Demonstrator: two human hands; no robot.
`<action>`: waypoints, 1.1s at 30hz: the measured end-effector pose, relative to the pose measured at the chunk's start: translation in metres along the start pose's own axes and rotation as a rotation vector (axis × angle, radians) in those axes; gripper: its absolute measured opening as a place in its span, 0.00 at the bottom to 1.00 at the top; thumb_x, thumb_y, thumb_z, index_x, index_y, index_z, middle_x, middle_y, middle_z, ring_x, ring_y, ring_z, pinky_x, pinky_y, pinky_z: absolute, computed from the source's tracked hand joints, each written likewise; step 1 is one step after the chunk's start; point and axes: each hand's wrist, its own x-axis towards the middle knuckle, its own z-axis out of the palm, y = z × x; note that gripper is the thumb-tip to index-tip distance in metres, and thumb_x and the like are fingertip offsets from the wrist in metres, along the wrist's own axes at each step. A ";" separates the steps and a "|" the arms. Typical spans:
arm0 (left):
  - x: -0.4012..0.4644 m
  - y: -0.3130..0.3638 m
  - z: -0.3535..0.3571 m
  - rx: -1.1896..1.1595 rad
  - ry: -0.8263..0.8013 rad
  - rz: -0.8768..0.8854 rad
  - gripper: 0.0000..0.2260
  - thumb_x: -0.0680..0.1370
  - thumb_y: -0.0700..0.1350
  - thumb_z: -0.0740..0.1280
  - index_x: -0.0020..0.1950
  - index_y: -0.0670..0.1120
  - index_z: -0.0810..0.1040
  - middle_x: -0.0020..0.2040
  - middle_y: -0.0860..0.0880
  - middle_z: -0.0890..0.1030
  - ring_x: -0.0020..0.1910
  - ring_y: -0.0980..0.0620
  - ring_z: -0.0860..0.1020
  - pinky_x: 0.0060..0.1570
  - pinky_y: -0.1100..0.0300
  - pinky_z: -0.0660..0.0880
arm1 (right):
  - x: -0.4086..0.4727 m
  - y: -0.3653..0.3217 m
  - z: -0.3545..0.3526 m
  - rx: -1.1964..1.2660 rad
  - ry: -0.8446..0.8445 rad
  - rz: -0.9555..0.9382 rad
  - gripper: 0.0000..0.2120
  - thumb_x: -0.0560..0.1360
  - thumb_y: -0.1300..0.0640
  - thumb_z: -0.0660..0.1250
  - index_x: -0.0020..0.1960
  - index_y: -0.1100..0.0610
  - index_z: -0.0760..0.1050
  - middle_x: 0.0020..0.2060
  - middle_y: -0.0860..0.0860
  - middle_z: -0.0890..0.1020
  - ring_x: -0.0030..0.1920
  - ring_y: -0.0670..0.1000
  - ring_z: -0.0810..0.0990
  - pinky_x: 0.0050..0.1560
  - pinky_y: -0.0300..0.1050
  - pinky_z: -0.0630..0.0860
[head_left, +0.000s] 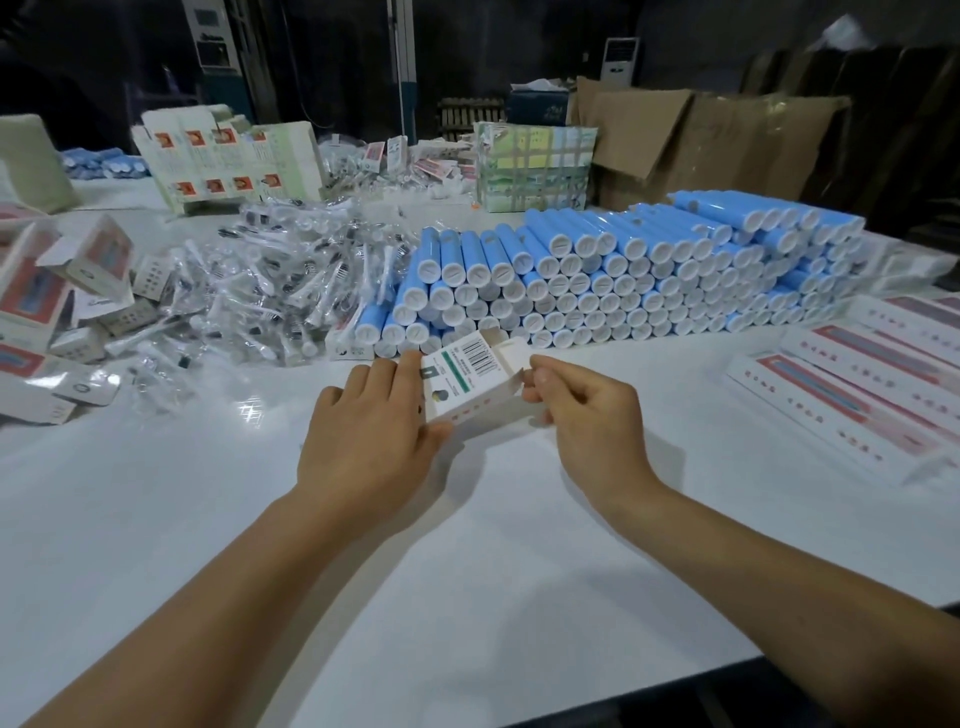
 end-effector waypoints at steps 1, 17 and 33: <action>0.000 0.000 0.000 0.007 0.003 0.001 0.31 0.78 0.60 0.55 0.76 0.46 0.53 0.66 0.49 0.68 0.62 0.47 0.66 0.54 0.53 0.64 | 0.000 0.001 0.000 0.010 -0.002 0.012 0.08 0.76 0.59 0.67 0.53 0.51 0.81 0.42 0.42 0.85 0.47 0.45 0.82 0.56 0.57 0.78; -0.013 0.022 -0.006 0.122 0.017 0.096 0.31 0.70 0.52 0.72 0.66 0.36 0.71 0.51 0.41 0.78 0.47 0.40 0.75 0.44 0.47 0.71 | 0.002 -0.004 0.004 -0.189 -0.117 -0.038 0.13 0.74 0.56 0.70 0.55 0.44 0.79 0.28 0.45 0.79 0.41 0.51 0.81 0.52 0.58 0.77; -0.016 0.023 -0.006 0.070 0.061 0.076 0.31 0.71 0.53 0.72 0.67 0.37 0.70 0.53 0.42 0.77 0.49 0.41 0.74 0.45 0.49 0.69 | -0.004 -0.007 0.003 -0.325 -0.134 -0.253 0.06 0.75 0.59 0.67 0.51 0.57 0.79 0.45 0.46 0.76 0.45 0.48 0.74 0.51 0.50 0.75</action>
